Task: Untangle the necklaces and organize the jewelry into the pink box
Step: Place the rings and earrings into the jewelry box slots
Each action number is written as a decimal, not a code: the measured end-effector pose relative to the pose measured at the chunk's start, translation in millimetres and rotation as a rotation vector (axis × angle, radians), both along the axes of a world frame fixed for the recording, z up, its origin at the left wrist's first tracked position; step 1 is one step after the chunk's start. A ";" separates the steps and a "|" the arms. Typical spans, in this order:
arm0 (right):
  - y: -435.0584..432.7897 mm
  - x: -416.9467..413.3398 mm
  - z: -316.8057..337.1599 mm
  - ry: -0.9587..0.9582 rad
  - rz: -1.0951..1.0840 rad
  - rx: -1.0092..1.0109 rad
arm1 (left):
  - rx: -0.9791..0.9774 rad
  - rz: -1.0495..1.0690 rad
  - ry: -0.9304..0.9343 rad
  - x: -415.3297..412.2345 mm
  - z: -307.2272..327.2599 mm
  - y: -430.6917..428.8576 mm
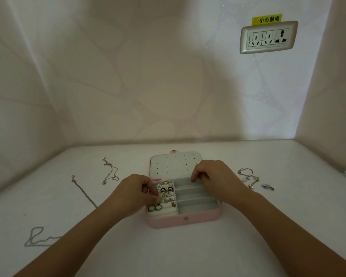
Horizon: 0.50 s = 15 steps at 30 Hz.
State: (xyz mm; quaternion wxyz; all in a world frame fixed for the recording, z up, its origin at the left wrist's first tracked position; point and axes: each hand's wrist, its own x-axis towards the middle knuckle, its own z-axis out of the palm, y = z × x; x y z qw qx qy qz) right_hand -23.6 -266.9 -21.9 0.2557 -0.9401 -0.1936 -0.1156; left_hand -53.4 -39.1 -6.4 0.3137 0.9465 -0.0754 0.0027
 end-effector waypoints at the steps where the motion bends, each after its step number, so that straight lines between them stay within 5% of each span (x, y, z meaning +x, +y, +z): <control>1: 0.0 0.5 -0.2 -0.002 0.002 -0.006 | 0.003 0.005 -0.001 0.4 -0.3 -0.5; 9: -3.9 -2.7 10.0 -0.009 -0.003 0.037 | -0.023 -0.025 -0.049 2.6 2.1 -6.5; 15: -77.2 2.6 33.4 0.096 -0.413 0.021 | -0.067 -0.192 -0.141 9.2 17.6 -42.8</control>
